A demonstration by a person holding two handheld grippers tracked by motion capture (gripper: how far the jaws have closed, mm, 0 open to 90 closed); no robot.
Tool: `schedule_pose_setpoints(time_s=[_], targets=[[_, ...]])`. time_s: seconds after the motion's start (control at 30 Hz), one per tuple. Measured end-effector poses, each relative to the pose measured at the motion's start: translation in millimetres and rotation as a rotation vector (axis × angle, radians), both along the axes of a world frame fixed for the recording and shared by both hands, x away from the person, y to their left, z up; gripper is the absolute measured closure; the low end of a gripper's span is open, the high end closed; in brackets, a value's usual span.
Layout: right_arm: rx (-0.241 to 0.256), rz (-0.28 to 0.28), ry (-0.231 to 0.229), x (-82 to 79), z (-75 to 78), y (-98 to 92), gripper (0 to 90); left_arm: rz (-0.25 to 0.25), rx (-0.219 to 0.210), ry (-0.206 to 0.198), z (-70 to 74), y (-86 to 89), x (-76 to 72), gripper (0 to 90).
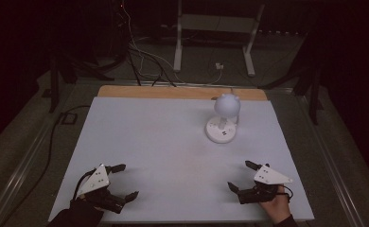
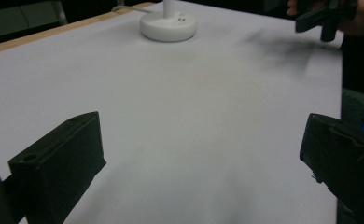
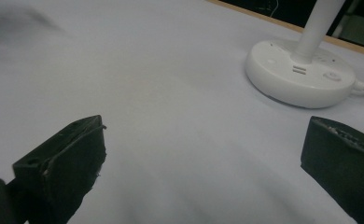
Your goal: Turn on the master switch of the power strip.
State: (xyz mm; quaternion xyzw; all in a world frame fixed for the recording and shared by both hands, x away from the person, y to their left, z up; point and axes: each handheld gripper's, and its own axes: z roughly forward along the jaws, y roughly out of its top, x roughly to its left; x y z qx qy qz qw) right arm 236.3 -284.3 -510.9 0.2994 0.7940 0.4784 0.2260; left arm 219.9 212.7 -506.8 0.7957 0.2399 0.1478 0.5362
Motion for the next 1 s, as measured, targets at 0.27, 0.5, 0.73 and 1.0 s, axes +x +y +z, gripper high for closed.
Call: schedule_pose_setpoints(time_s=[0.27,0.5,0.73,1.0], targets=[[-0.005,0.019,0.013,-1.2,0.0,2.0,0.0,-0.004,-0.009,-0.007,-0.2,-0.2,0.4,0.2],[-0.002,0.036,0.017,-2.1,1.4,2.8,0.0,-0.005,-0.009,-0.013,0.5,0.0,0.0,0.2],[-0.003,0.061,0.026,-3.3,1.3,5.3,0.0,-0.010,-0.007,-0.012,0.8,0.0,-1.1,0.2],[-0.002,0.101,0.045,-6.2,4.1,10.6,0.0,-0.015,-0.013,-0.009,0.9,-0.1,-0.8,0.2]])
